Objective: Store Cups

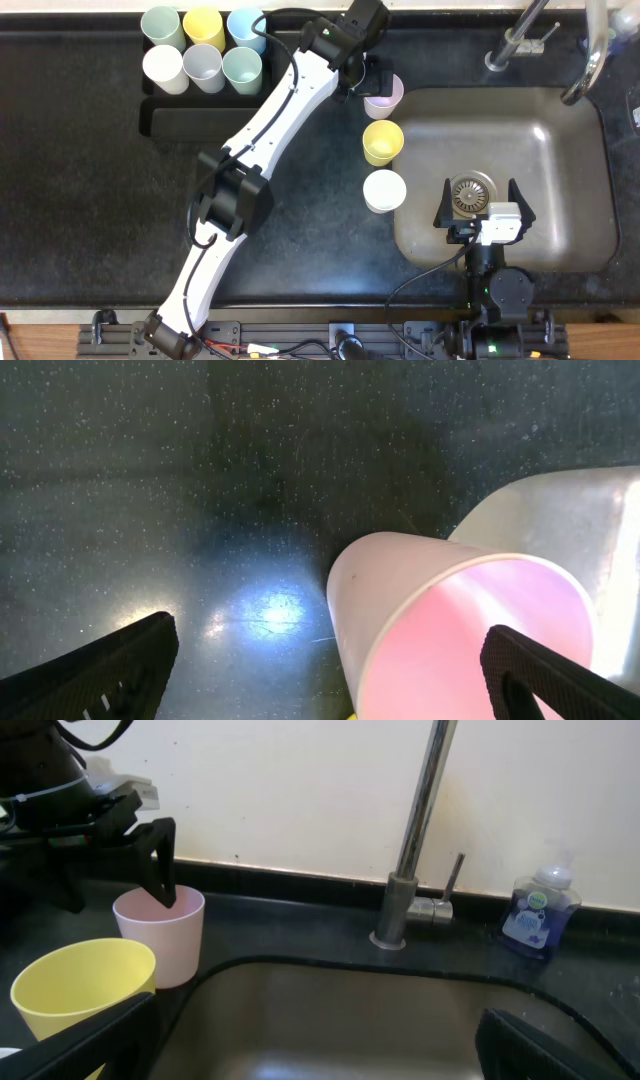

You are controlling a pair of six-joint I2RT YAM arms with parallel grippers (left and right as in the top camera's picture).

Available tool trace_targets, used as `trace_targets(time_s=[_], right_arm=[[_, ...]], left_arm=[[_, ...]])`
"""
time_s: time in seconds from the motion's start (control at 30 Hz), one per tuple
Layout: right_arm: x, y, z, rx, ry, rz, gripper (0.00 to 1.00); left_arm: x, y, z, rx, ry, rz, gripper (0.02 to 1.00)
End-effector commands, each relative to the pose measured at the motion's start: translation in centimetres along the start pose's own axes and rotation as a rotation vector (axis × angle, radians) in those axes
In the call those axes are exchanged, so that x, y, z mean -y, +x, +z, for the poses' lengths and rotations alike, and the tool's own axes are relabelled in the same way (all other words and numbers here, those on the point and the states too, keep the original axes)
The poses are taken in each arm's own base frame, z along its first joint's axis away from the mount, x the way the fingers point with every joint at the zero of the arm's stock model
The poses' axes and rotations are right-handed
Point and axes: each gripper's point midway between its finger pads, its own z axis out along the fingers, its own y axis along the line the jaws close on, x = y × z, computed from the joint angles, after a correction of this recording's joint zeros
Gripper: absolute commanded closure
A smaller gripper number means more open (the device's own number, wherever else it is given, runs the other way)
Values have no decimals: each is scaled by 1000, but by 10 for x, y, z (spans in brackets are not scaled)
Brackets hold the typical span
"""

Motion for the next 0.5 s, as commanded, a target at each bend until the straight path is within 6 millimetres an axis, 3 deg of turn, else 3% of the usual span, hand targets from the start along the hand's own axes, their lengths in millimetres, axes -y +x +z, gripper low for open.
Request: trace_targets(time_s=[0.03, 0.07, 0.13, 0.17, 0.4, 0.5], right_arm=[[-1, 3, 0, 1, -4, 8, 3], [-1, 3, 0, 1, -4, 8, 5], [-1, 3, 0, 1, -5, 8, 7], [-1, 3, 0, 1, -4, 8, 3], [-1, 3, 0, 1, -4, 8, 5], [-1, 3, 0, 1, -4, 8, 3]], left_arm=[[4, -3, -1, 9, 12, -1, 511], [3, -4, -1, 9, 11, -2, 695], [1, -4, 1, 7, 8, -6, 925], [0, -4, 3, 5, 6, -7, 982], [-1, -8, 3, 16, 11, -11, 982], [-3, -18, -15, 49, 25, -23, 985]])
